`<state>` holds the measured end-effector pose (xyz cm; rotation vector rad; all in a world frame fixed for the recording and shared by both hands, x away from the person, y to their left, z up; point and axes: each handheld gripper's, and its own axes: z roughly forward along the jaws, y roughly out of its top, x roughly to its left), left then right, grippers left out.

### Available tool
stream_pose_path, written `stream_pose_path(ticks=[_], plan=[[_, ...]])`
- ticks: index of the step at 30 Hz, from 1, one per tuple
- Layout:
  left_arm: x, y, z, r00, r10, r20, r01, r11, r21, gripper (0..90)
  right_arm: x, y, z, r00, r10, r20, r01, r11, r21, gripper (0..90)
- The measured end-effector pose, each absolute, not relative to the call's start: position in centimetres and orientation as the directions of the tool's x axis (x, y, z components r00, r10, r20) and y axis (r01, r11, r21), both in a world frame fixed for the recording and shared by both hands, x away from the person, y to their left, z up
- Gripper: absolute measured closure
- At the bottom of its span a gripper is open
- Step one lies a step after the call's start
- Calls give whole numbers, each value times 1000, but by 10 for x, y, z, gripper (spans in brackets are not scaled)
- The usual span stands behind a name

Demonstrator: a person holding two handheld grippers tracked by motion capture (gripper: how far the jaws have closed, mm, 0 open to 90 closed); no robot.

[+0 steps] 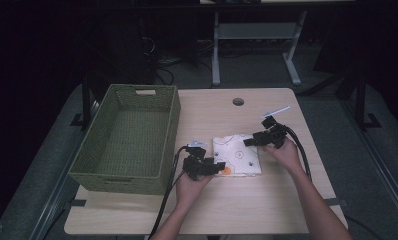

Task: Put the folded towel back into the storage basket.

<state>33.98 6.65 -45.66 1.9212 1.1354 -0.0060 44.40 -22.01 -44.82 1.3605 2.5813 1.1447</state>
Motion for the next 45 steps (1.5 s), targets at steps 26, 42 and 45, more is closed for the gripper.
stream_pose_path(ticks=[26,42,45], plan=[[340,63,-468,582,722,-374,727,-255,638,598,450,-221,-458,-594,757,272,730,365,577,404],[340,66,-471,592,725,-351,713,-269,647,808,447,-219,-465,-596,714,366,757,350,551,726],[341,66,-472,593,720,-360,715,-265,647,832,446,-221,-469,-579,701,417,775,312,550,767]])
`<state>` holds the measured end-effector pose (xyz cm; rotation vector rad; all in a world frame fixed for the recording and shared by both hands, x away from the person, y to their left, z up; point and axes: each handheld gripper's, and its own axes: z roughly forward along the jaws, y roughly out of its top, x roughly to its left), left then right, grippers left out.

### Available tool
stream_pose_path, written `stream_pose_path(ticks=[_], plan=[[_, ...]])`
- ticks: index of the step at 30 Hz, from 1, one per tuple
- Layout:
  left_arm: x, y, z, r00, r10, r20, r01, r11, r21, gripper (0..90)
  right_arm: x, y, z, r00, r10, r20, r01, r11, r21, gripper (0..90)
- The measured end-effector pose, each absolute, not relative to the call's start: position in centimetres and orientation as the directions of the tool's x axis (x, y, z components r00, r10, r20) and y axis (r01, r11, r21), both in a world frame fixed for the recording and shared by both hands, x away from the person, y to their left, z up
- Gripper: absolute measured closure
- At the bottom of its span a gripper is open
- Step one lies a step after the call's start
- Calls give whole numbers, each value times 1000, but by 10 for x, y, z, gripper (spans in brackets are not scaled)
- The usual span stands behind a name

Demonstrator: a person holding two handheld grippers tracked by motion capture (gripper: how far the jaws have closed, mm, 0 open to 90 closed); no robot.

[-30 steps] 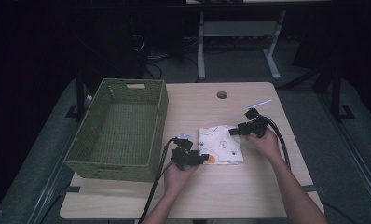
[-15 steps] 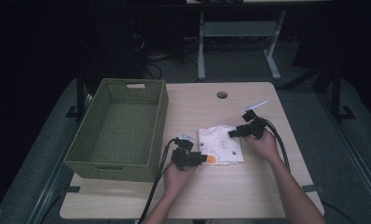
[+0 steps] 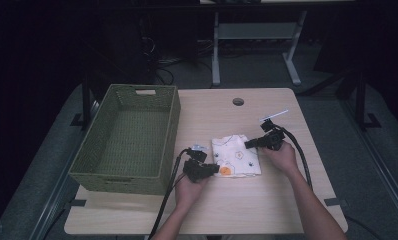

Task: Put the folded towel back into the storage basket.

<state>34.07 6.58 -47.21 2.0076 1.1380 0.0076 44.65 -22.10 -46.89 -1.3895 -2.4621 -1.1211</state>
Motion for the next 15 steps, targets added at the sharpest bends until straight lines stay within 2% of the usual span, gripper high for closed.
stream_pose_path(ticks=[4,15], plan=[[341,67,-471,593,721,-359,714,-264,648,861,445,-228,-474,-545,669,506,805,247,540,805],[339,71,-457,600,710,-367,705,-252,663,863,439,-235,-457,-550,625,553,798,197,570,812]])
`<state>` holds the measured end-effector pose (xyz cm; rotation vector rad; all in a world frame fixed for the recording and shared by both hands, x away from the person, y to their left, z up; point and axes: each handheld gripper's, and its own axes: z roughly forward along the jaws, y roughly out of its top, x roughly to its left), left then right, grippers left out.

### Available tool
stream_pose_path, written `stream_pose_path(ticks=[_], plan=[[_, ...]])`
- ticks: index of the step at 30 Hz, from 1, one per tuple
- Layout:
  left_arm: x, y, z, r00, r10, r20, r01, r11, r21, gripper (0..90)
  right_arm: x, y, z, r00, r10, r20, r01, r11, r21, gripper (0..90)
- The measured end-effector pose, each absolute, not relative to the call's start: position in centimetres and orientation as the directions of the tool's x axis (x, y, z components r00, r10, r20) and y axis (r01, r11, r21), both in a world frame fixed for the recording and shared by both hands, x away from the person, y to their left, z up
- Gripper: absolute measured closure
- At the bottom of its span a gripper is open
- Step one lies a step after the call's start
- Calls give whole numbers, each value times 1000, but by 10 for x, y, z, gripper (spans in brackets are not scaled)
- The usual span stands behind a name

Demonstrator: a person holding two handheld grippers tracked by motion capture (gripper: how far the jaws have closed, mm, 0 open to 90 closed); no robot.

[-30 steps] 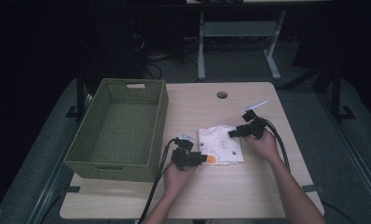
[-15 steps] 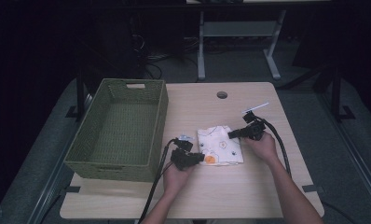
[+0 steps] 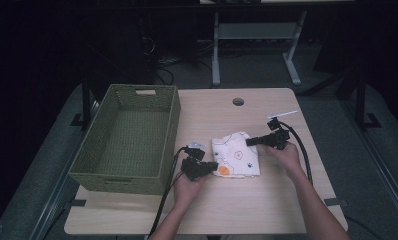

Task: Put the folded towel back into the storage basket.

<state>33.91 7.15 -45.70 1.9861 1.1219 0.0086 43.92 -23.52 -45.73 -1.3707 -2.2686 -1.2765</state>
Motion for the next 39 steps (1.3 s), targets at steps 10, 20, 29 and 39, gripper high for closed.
stream_pose_path(ticks=[10,20,29,39], plan=[[338,73,-430,627,693,-354,678,-262,687,863,432,-239,-437,-554,600,577,789,158,594,812],[341,79,-402,649,673,-354,659,-265,704,864,430,-244,-419,-555,579,597,784,123,609,812],[344,90,-383,662,659,-358,652,-270,708,864,430,-240,-405,-549,574,608,788,112,606,812],[349,106,-361,673,646,-360,642,-269,718,864,433,-225,-382,-558,563,609,779,104,618,812]])
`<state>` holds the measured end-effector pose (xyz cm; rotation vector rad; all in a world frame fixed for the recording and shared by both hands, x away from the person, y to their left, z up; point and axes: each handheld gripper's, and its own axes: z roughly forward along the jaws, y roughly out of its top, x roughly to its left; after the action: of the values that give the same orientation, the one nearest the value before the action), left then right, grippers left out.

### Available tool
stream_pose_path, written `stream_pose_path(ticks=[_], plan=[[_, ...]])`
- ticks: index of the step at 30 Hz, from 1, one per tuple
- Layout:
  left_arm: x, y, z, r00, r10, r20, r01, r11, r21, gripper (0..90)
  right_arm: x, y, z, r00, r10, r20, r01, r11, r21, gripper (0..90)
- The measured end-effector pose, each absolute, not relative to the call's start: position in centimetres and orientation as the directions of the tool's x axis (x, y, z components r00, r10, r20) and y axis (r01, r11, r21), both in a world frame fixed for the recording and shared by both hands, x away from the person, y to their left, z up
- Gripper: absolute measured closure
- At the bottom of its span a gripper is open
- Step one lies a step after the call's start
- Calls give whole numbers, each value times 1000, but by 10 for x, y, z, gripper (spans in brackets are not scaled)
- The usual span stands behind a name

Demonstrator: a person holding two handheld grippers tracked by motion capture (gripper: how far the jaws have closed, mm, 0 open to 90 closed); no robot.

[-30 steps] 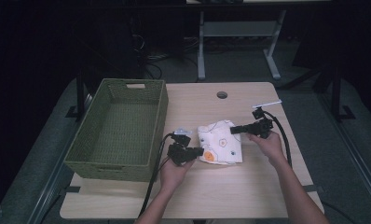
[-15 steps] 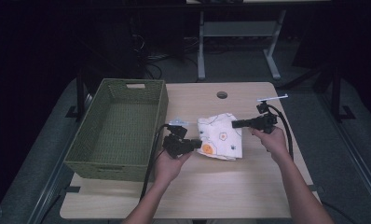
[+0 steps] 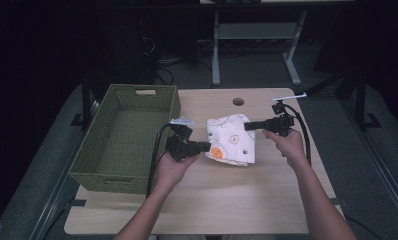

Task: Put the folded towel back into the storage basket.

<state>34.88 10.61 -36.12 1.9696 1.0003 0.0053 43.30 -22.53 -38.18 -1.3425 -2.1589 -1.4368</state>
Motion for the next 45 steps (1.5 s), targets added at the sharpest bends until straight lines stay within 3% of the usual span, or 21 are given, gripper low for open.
stream_pose_path(ticks=[23,45], plan=[[355,149,-318,686,632,-361,615,-237,752,865,439,-186,-331,-585,548,598,754,96,650,811],[356,206,-289,667,661,-344,602,-205,772,865,455,-123,-298,-626,517,585,735,138,664,811]])
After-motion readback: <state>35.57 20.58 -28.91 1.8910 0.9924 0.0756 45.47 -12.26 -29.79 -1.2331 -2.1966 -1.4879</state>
